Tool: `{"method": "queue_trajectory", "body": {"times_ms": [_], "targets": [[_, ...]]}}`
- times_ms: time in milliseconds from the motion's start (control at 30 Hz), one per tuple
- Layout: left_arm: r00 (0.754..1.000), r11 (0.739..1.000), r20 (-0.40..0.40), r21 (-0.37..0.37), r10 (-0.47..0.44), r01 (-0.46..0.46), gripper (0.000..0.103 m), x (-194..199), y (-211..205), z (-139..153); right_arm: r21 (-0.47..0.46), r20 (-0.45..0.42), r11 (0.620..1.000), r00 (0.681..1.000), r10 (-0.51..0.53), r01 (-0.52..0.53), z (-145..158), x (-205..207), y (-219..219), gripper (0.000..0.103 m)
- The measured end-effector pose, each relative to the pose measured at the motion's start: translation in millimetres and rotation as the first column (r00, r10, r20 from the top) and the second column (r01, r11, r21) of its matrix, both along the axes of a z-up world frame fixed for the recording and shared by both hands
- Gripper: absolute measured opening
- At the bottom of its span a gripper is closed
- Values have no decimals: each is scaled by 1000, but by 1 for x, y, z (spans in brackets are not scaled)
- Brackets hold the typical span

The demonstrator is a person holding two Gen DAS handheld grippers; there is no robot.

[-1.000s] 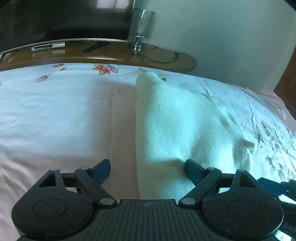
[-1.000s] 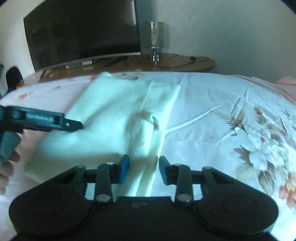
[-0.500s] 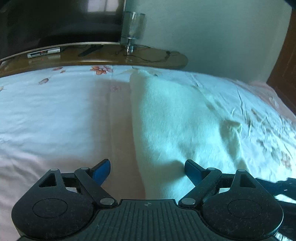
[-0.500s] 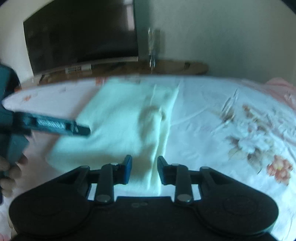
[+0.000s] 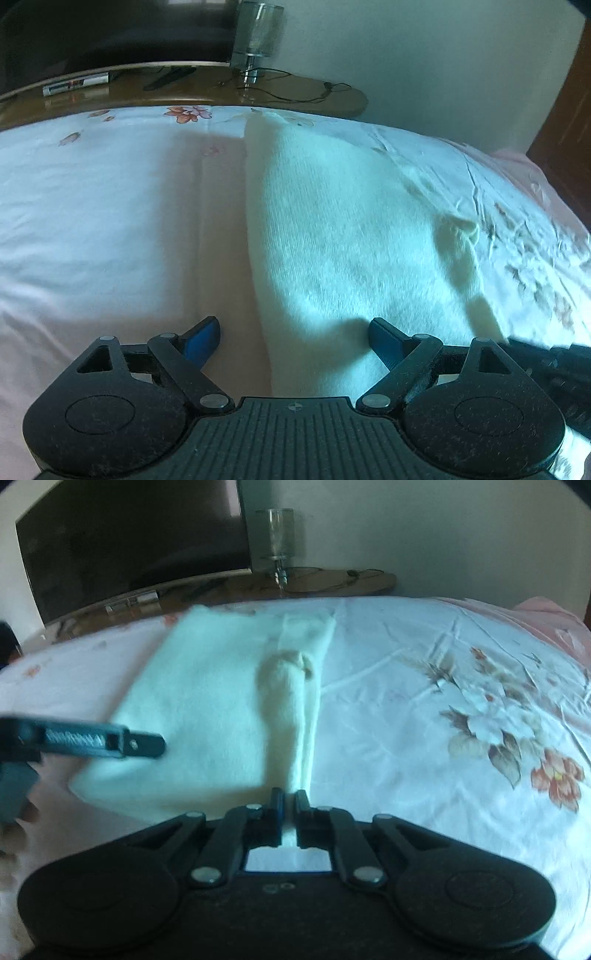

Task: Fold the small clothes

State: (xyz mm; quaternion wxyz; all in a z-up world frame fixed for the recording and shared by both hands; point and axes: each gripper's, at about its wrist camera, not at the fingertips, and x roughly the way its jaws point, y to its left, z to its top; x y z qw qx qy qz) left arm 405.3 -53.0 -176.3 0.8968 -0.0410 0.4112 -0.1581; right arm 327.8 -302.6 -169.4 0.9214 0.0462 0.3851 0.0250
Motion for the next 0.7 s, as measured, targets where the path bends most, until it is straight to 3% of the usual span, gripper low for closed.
{"method": "queue_trajectory", "body": {"times_ms": [67,133,267,533,700], "targets": [[1000,1000,-10,-9,19,-19,87,7,2,5,67,35,998,999,-18,16,11,5,-10,36],[999,999,-12,-18,38,-38,87,15,4,10,164,42,986,999,-24,17,19,18,-21,43],[998,998,-3,-15,66,-67,87,34,2,20,204,41,978,998,-50,41,28,53,-31,69],[996,995,-30,-43,90,-91,87,72,0,14,285,-29,956,998,-59,65,2,105,-48,73],[995,988,-85,-145,50,-62,87,85,4,-1,334,-62,941,998,-28,47,-17,120,-49,73]]}}
